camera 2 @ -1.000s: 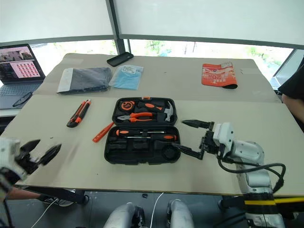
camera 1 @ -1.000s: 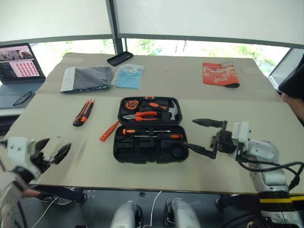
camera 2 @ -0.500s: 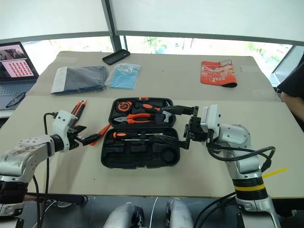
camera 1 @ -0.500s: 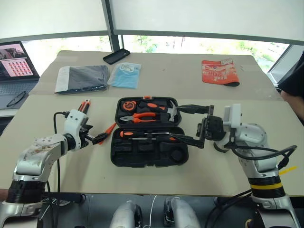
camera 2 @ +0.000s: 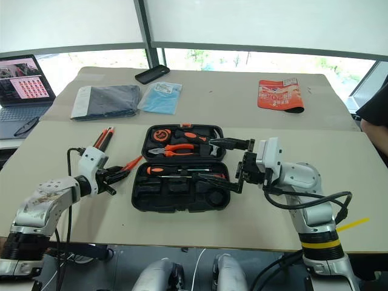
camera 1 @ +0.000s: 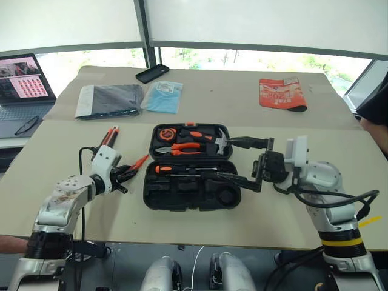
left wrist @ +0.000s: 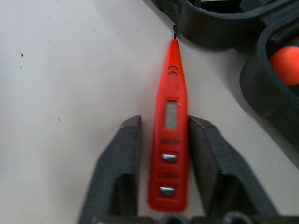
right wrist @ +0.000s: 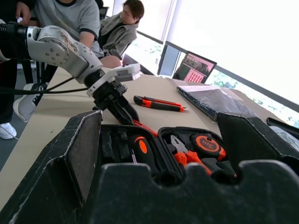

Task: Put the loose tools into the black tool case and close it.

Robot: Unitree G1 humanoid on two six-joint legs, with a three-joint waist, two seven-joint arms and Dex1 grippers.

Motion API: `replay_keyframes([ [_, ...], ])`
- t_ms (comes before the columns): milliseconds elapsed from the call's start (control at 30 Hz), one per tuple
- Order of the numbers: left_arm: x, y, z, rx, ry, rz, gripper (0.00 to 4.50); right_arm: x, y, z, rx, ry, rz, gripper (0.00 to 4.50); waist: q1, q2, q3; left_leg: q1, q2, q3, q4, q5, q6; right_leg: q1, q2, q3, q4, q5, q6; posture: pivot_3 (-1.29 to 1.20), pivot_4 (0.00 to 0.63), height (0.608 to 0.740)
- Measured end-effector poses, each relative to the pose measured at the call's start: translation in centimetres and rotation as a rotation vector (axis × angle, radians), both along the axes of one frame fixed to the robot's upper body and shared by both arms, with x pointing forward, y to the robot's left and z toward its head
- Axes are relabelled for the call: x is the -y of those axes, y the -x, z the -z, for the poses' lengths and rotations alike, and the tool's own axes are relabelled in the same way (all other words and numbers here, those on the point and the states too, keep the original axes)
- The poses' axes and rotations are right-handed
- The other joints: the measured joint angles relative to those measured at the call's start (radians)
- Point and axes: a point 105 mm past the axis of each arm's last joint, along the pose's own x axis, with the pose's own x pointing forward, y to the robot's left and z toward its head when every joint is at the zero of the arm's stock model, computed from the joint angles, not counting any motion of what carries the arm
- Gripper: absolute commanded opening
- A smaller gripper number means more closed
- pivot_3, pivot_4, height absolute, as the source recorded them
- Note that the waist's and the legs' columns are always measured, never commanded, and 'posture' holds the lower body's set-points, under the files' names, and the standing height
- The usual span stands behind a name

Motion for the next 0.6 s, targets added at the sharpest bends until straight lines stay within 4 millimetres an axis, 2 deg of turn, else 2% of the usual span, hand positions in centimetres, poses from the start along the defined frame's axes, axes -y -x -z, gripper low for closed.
replay_keyframes([
  [133, -0.9, 0.3, 0.0, 0.042, 0.036, -0.015, 0.49, 0.4, 0.4, 0.5, -0.011, 0.019, 0.008, 4.5, -0.001, 0.0, 0.0, -0.001, 0.0, 0.0, 0.0, 0.0, 0.002, 0.0, 0.0, 0.0, -0.001, 0.0, 0.0, 0.0, 0.15, 0.74],
  [267, -2.1, 0.9, -3.3, 0.21, 0.08, 0.022, 0.49, 1.1, 0.7, 0.9, -0.024, 0.041, 0.028, 4.5, -0.001, -0.001, 0.001, -0.001, 0.0, 0.0, 0.0, 0.0, 0.002, -0.001, -0.001, -0.001, -0.001, 0.0, 0.0, 0.0, 0.15, 0.74],
  [367, -0.1, 2.2, -7.0, 0.344, 0.099, 0.227, 0.49, 2.2, 0.8, 0.8, -0.031, 0.062, 0.06, 4.5, 0.003, -0.001, 0.001, -0.002, 0.0, 0.0, 0.0, -0.003, -0.004, -0.001, -0.004, -0.001, -0.001, 0.0, 0.0, 0.0, 0.15, 0.74],
  [433, 2.1, 3.4, -8.3, 0.346, 0.051, 0.416, 0.49, 3.1, 0.9, 0.9, -0.036, 0.095, 0.085, 4.5, 0.008, -0.001, 0.001, -0.001, -0.001, 0.0, 0.001, -0.004, -0.003, 0.0, -0.004, -0.002, -0.001, 0.0, 0.001, 0.0, 0.15, 0.74],
  [500, 4.2, 4.1, -8.4, 0.306, -0.017, 0.583, 0.49, 4.0, 1.1, 1.3, -0.053, 0.132, 0.099, 4.5, 0.011, -0.001, 0.001, -0.002, -0.002, 0.0, 0.001, -0.004, -0.003, 0.0, -0.003, -0.002, -0.001, 0.0, 0.001, 0.0, 0.15, 0.74],
  [600, 6.7, 4.5, -7.6, 0.245, -0.114, 0.751, 0.49, 4.7, 1.4, 1.9, -0.076, 0.162, 0.101, 4.5, 0.01, -0.001, 0.001, -0.001, -0.003, 0.0, 0.001, -0.003, 0.0, 0.001, 0.003, -0.001, -0.001, 0.0, 0.002, 0.0, 0.15, 0.74],
])
